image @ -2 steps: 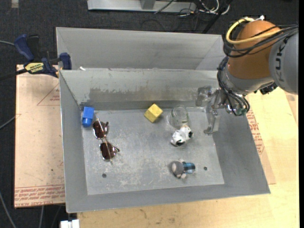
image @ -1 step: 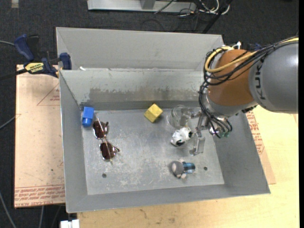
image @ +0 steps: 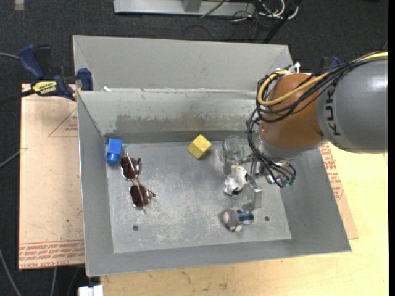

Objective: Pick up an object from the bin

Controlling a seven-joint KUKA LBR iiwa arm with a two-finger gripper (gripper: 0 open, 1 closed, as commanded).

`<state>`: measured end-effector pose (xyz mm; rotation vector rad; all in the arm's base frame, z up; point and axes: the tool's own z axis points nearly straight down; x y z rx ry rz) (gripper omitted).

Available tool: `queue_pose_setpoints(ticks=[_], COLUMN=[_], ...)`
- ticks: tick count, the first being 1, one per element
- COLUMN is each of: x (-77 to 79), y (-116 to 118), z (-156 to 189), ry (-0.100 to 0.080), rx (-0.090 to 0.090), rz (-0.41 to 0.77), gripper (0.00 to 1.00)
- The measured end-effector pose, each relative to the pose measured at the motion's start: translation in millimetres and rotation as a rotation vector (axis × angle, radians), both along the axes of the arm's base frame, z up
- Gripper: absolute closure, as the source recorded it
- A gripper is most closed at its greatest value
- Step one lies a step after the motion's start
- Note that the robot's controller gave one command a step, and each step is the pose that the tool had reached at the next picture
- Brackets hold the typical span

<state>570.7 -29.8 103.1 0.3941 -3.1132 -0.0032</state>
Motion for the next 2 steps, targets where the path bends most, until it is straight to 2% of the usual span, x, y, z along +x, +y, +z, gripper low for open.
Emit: queue_pose_setpoints(ticks=[1,2], x=[19.3,-37.4], y=[3.9,4.7], z=[9.1,-18.7], ry=[-0.009,-0.007], rx=[0.0,0.0], rz=[0.047,0.298], gripper=[0.0,0.0])
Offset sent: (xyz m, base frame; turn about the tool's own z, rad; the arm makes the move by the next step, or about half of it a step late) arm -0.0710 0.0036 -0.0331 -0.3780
